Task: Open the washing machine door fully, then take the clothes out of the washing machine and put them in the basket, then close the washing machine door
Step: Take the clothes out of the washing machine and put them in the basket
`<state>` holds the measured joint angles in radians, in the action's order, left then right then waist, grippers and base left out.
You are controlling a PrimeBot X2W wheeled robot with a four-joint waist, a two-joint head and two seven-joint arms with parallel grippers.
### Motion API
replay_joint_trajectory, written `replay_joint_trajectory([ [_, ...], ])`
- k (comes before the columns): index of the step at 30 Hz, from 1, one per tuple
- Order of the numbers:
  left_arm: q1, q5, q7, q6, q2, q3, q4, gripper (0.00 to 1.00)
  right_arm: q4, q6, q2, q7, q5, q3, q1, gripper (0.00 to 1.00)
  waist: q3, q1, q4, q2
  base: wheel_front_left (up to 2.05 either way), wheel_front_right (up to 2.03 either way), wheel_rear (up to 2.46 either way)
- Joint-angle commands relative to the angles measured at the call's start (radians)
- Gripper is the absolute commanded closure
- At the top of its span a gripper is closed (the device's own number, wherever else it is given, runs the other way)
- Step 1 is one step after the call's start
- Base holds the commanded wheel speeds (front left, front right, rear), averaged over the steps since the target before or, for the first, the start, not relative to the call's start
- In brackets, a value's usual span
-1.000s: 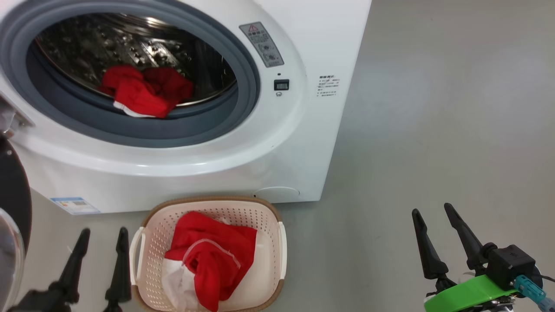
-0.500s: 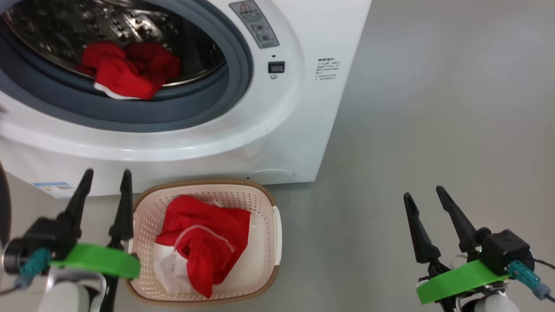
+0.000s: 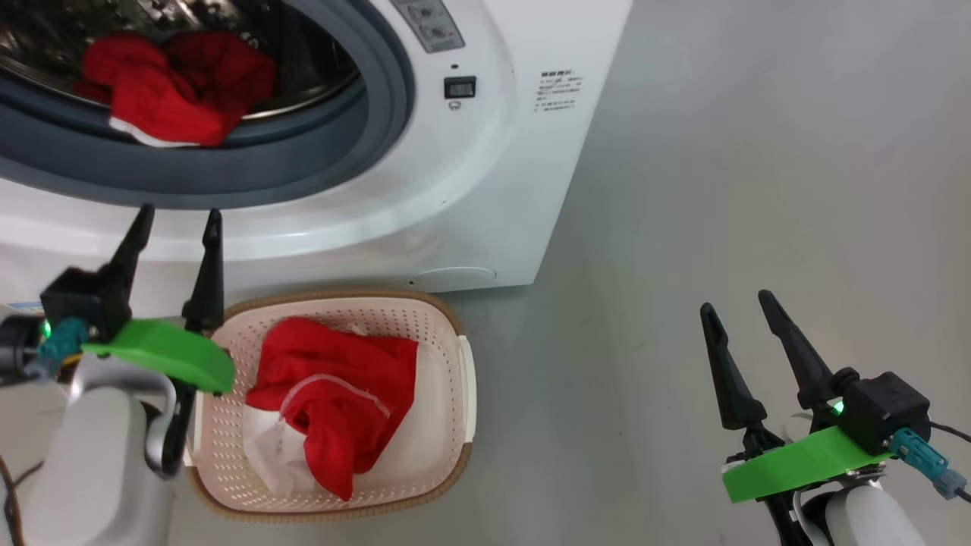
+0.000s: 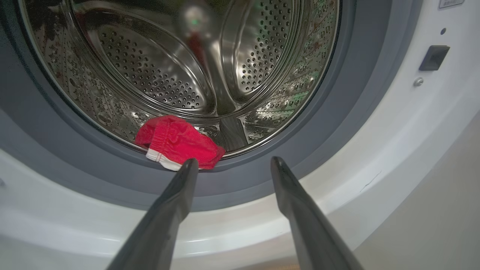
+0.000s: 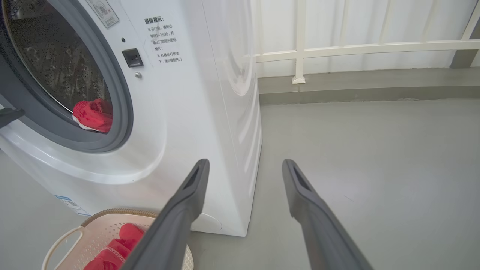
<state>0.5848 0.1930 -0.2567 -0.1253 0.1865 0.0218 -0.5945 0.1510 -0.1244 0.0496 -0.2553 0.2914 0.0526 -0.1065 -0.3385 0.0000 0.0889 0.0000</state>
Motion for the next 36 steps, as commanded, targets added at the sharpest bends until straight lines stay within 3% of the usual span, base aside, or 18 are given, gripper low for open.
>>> replay_joint_trajectory([
  [1,0.026,-0.008,-0.005,-0.005,0.046,-0.025,0.014,0.0,-0.026,-0.006,0.001,-0.006,0.011,0.028,-0.015,0.0,-0.01,0.0,0.006,0.0,0.0,0.0,0.0],
  [23,0.278,-0.051,-0.005,-0.002,0.111,0.039,-0.23,0.0,-0.036,-0.006,0.001,-0.006,0.044,0.043,-0.065,0.0,-0.094,0.0,0.039,0.0,0.0,0.0,0.0],
  [36,0.453,-0.106,-0.005,0.029,0.149,0.088,-0.409,0.0,-0.046,-0.006,0.001,-0.006,0.068,0.059,-0.092,0.0,-0.155,0.0,0.075,0.0,0.0,0.0,0.0],
])
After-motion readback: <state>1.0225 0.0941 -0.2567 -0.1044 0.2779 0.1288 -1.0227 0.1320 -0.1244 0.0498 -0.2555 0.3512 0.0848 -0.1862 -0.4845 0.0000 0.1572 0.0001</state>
